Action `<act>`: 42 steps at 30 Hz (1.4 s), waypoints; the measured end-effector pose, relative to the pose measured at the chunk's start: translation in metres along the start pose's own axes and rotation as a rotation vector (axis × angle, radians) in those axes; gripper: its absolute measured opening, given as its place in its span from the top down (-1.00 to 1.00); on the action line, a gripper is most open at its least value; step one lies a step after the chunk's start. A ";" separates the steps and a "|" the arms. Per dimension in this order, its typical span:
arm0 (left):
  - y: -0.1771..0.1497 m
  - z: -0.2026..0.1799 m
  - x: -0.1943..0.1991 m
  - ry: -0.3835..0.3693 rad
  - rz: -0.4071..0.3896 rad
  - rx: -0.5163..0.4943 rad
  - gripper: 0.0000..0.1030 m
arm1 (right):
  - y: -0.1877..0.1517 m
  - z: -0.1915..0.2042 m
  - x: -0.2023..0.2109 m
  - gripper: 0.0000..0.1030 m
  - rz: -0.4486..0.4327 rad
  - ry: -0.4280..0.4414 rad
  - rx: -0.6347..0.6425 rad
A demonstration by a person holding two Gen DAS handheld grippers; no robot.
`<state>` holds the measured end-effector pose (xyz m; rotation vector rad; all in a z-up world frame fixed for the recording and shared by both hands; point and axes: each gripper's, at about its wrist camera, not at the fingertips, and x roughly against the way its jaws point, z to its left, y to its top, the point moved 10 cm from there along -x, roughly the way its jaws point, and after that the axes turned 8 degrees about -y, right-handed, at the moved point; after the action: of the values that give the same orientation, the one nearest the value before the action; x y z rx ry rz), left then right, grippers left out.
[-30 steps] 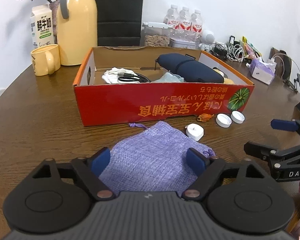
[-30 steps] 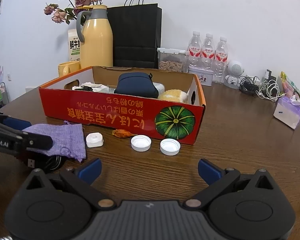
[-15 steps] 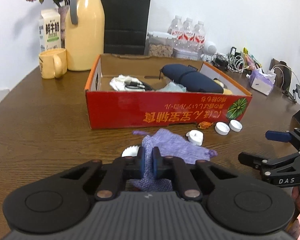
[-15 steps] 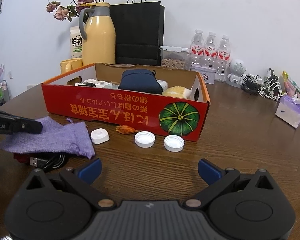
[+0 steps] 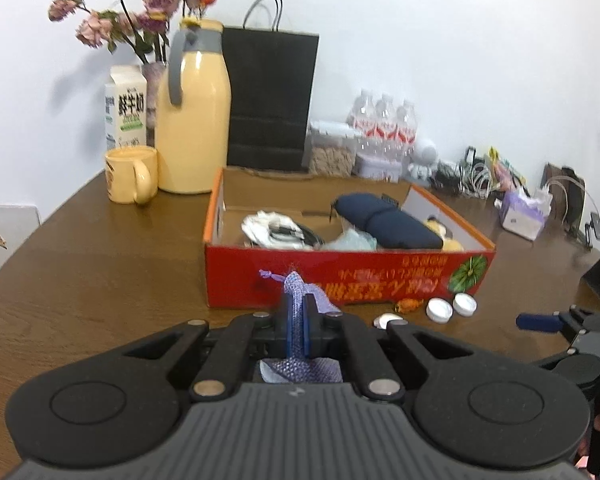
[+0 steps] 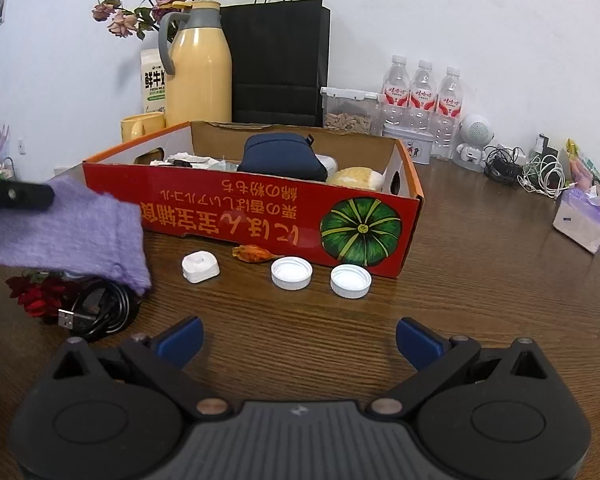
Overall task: Organize objects
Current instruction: 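Grasp the purple bag's drawstring with left tool while right tool grasps a white bottle cap, then carry the purple bag and white cap into the box and open both tools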
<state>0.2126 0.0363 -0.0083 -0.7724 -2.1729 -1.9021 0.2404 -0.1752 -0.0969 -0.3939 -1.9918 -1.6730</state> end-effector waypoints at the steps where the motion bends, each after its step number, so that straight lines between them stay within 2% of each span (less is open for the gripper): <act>1: 0.003 0.001 0.003 -0.001 -0.012 0.003 0.90 | 0.000 0.000 -0.001 -1.00 -0.001 -0.002 -0.002; 8: 0.015 0.004 0.008 0.005 -0.055 0.016 0.90 | 0.012 -0.010 -0.016 -0.94 -0.011 -0.051 0.006; 14: 0.014 0.005 0.006 0.004 -0.053 0.022 0.90 | 0.023 -0.027 -0.040 -0.55 0.028 -0.098 0.008; 16: 0.014 0.007 0.005 0.005 -0.053 0.025 0.90 | 0.023 -0.034 -0.047 -0.35 0.045 -0.101 0.001; 19: 0.014 0.008 0.004 0.005 -0.051 0.027 0.90 | 0.020 -0.040 -0.054 -0.17 0.067 -0.095 -0.009; 24: 0.013 0.008 -0.001 -0.003 -0.044 0.030 0.90 | 0.025 -0.037 -0.059 -0.07 0.065 -0.041 -0.009; 26: 0.014 0.006 -0.002 -0.007 -0.043 0.028 0.90 | 0.025 -0.033 -0.061 0.19 0.067 -0.020 -0.008; 27: 0.014 0.005 -0.002 -0.010 -0.044 0.026 0.90 | 0.025 -0.032 -0.061 0.46 0.069 -0.006 -0.012; 35: 0.027 -0.012 0.002 -0.046 -0.070 -0.010 0.90 | 0.032 -0.033 -0.042 0.47 0.015 0.003 -0.019; 42: 0.049 -0.031 0.010 -0.085 -0.131 -0.044 0.90 | 0.051 -0.035 -0.011 0.47 -0.069 0.003 -0.005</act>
<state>0.2205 0.0129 0.0453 -0.7485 -2.2916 -2.0205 0.2834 -0.1975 -0.0566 -0.3281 -2.0207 -1.7198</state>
